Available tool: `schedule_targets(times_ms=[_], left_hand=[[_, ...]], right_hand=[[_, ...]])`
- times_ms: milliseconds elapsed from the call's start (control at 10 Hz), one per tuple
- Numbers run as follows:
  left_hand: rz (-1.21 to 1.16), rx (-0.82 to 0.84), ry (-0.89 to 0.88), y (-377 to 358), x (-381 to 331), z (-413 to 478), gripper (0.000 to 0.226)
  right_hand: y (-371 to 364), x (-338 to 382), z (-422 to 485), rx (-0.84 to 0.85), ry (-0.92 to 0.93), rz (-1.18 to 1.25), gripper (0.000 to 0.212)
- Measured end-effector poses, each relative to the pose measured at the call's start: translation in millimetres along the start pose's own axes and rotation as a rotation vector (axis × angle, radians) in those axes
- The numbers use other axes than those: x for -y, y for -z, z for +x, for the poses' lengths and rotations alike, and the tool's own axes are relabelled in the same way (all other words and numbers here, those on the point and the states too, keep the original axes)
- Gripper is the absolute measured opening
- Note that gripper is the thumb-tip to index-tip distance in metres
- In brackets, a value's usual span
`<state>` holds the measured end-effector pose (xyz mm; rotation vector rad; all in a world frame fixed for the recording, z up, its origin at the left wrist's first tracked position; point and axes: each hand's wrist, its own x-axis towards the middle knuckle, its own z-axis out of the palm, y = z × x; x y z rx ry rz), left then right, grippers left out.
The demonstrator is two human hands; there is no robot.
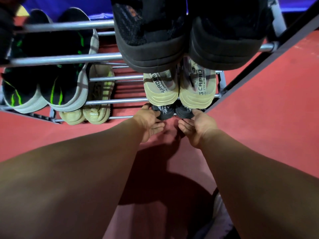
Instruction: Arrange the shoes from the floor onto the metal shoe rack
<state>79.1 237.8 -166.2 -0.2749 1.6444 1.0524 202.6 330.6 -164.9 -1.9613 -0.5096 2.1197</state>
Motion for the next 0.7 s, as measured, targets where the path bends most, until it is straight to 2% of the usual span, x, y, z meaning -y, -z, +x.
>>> schedule_targets(times_ms=[200,400,500,600,700], left_hand=[[0.015,0.017,-0.005,0,0,-4,0.038],[0.029,0.050,0.030,1,-2,-9,0.031],[0.052,0.019,0.038,5,1,-11,0.052],[0.102,-0.029,0.015,12,2,-15,0.064],[0.255,-0.114,-0.057,24,0,-29,0.063]], right_hand=[[2,-4,3,-0.018,-0.009,-0.042,0.037],[2,-4,6,0.002,-0.007,-0.104,0.040],[3,-5,8,-0.021,0.007,-0.164,0.035],[5,-2,-1,-0.066,0.053,-0.332,0.026],[8,4,-19,-0.066,0.104,-0.534,0.012]])
